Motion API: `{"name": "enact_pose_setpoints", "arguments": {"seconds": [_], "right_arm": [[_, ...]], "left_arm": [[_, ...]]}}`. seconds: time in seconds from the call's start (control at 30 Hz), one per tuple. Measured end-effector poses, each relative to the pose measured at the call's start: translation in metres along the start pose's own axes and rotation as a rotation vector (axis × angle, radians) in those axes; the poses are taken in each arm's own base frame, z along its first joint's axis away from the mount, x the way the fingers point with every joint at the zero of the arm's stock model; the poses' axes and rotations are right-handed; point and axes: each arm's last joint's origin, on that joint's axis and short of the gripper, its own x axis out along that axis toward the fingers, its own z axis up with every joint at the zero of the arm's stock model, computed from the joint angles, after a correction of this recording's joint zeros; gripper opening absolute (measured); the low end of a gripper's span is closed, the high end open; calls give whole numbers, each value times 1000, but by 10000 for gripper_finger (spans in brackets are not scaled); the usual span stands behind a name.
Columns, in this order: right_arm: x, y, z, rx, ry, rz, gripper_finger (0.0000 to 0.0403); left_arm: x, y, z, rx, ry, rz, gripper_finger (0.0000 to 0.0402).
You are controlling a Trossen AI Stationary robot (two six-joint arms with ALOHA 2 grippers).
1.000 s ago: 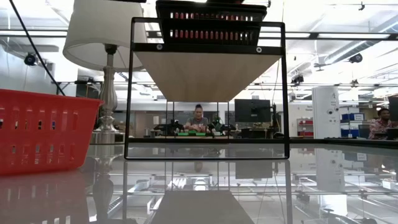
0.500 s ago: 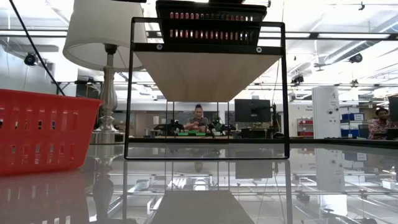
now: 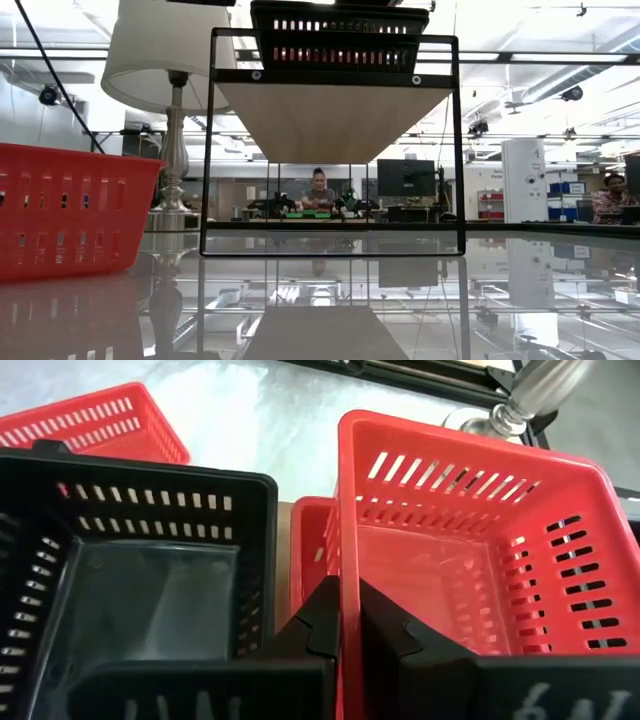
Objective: Stack baskets on shelf by color
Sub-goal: Stack the red bin on the red bin on the shelf, then stack the black bin on the bottom black bin on the shelf
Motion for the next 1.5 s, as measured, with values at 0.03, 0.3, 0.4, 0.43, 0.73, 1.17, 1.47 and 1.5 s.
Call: {"name": "enact_pose_setpoints", "arguments": {"seconds": [0.03,0.3,0.4,0.43,0.73,1.17,1.47,1.5], "right_arm": [[1,0,0,0,2,0,9],[2,0,0,1,4,1,28],[2,0,0,12,4,0,52],[2,0,0,14,4,0,61],[-12,-1,3,36,-18,-11,117],[-75,-3,0,111,137,12,87],[-107,5,-27,231,299,22,15],[-111,7,-31,253,323,24,12]], "left_arm": [[0,0,0,2,1,0,138],[0,-1,-1,4,2,0,138],[0,-1,-2,5,3,-1,138],[0,-1,-2,5,3,-1,138],[0,-1,-2,4,3,-1,138],[1,-7,-11,18,10,-36,138],[1,-9,-11,20,-14,-107,138],[1,-9,-11,20,-14,-107,138]]}}
